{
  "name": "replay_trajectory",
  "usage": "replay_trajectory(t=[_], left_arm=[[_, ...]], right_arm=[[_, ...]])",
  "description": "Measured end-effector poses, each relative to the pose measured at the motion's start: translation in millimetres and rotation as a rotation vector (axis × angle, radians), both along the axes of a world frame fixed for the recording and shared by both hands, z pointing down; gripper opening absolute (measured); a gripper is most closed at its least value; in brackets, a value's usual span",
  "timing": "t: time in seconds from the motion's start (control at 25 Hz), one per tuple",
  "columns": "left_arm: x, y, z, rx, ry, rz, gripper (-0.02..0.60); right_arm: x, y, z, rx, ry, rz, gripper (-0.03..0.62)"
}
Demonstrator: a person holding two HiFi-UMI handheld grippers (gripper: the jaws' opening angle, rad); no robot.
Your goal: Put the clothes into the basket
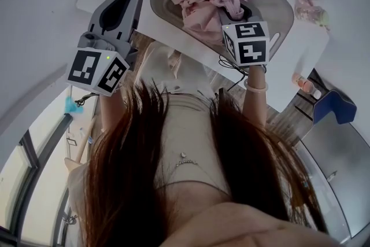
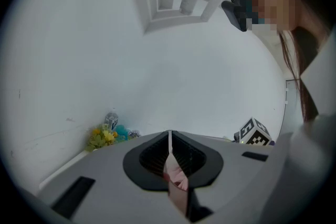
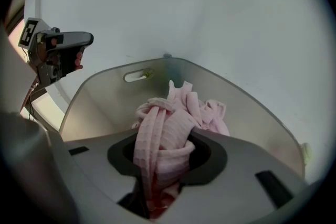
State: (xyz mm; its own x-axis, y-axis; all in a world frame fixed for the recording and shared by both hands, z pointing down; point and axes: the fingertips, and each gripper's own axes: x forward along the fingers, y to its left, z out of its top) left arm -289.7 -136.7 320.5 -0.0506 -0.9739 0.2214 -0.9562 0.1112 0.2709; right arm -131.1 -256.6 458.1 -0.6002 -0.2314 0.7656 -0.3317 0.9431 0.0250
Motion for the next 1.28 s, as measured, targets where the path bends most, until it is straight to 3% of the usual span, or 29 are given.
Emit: replay_trajectory(t=[0.6, 0.84, 1.28], left_arm=[[-19, -13, 8, 0.0, 0.005, 0.055, 0.008], [-25, -19, 10, 0.003, 0.007, 0.107, 0.008], [-37, -26, 0, 0.006, -0.001, 0.199, 0.008]], right_arm=[[12, -2, 66, -0.042, 0.24, -0.03, 0.208], [21, -5, 68, -0.058, 0.278, -0.004, 0.25], [32, -4, 47, -0.058, 0.346, 0.051, 0.262]])
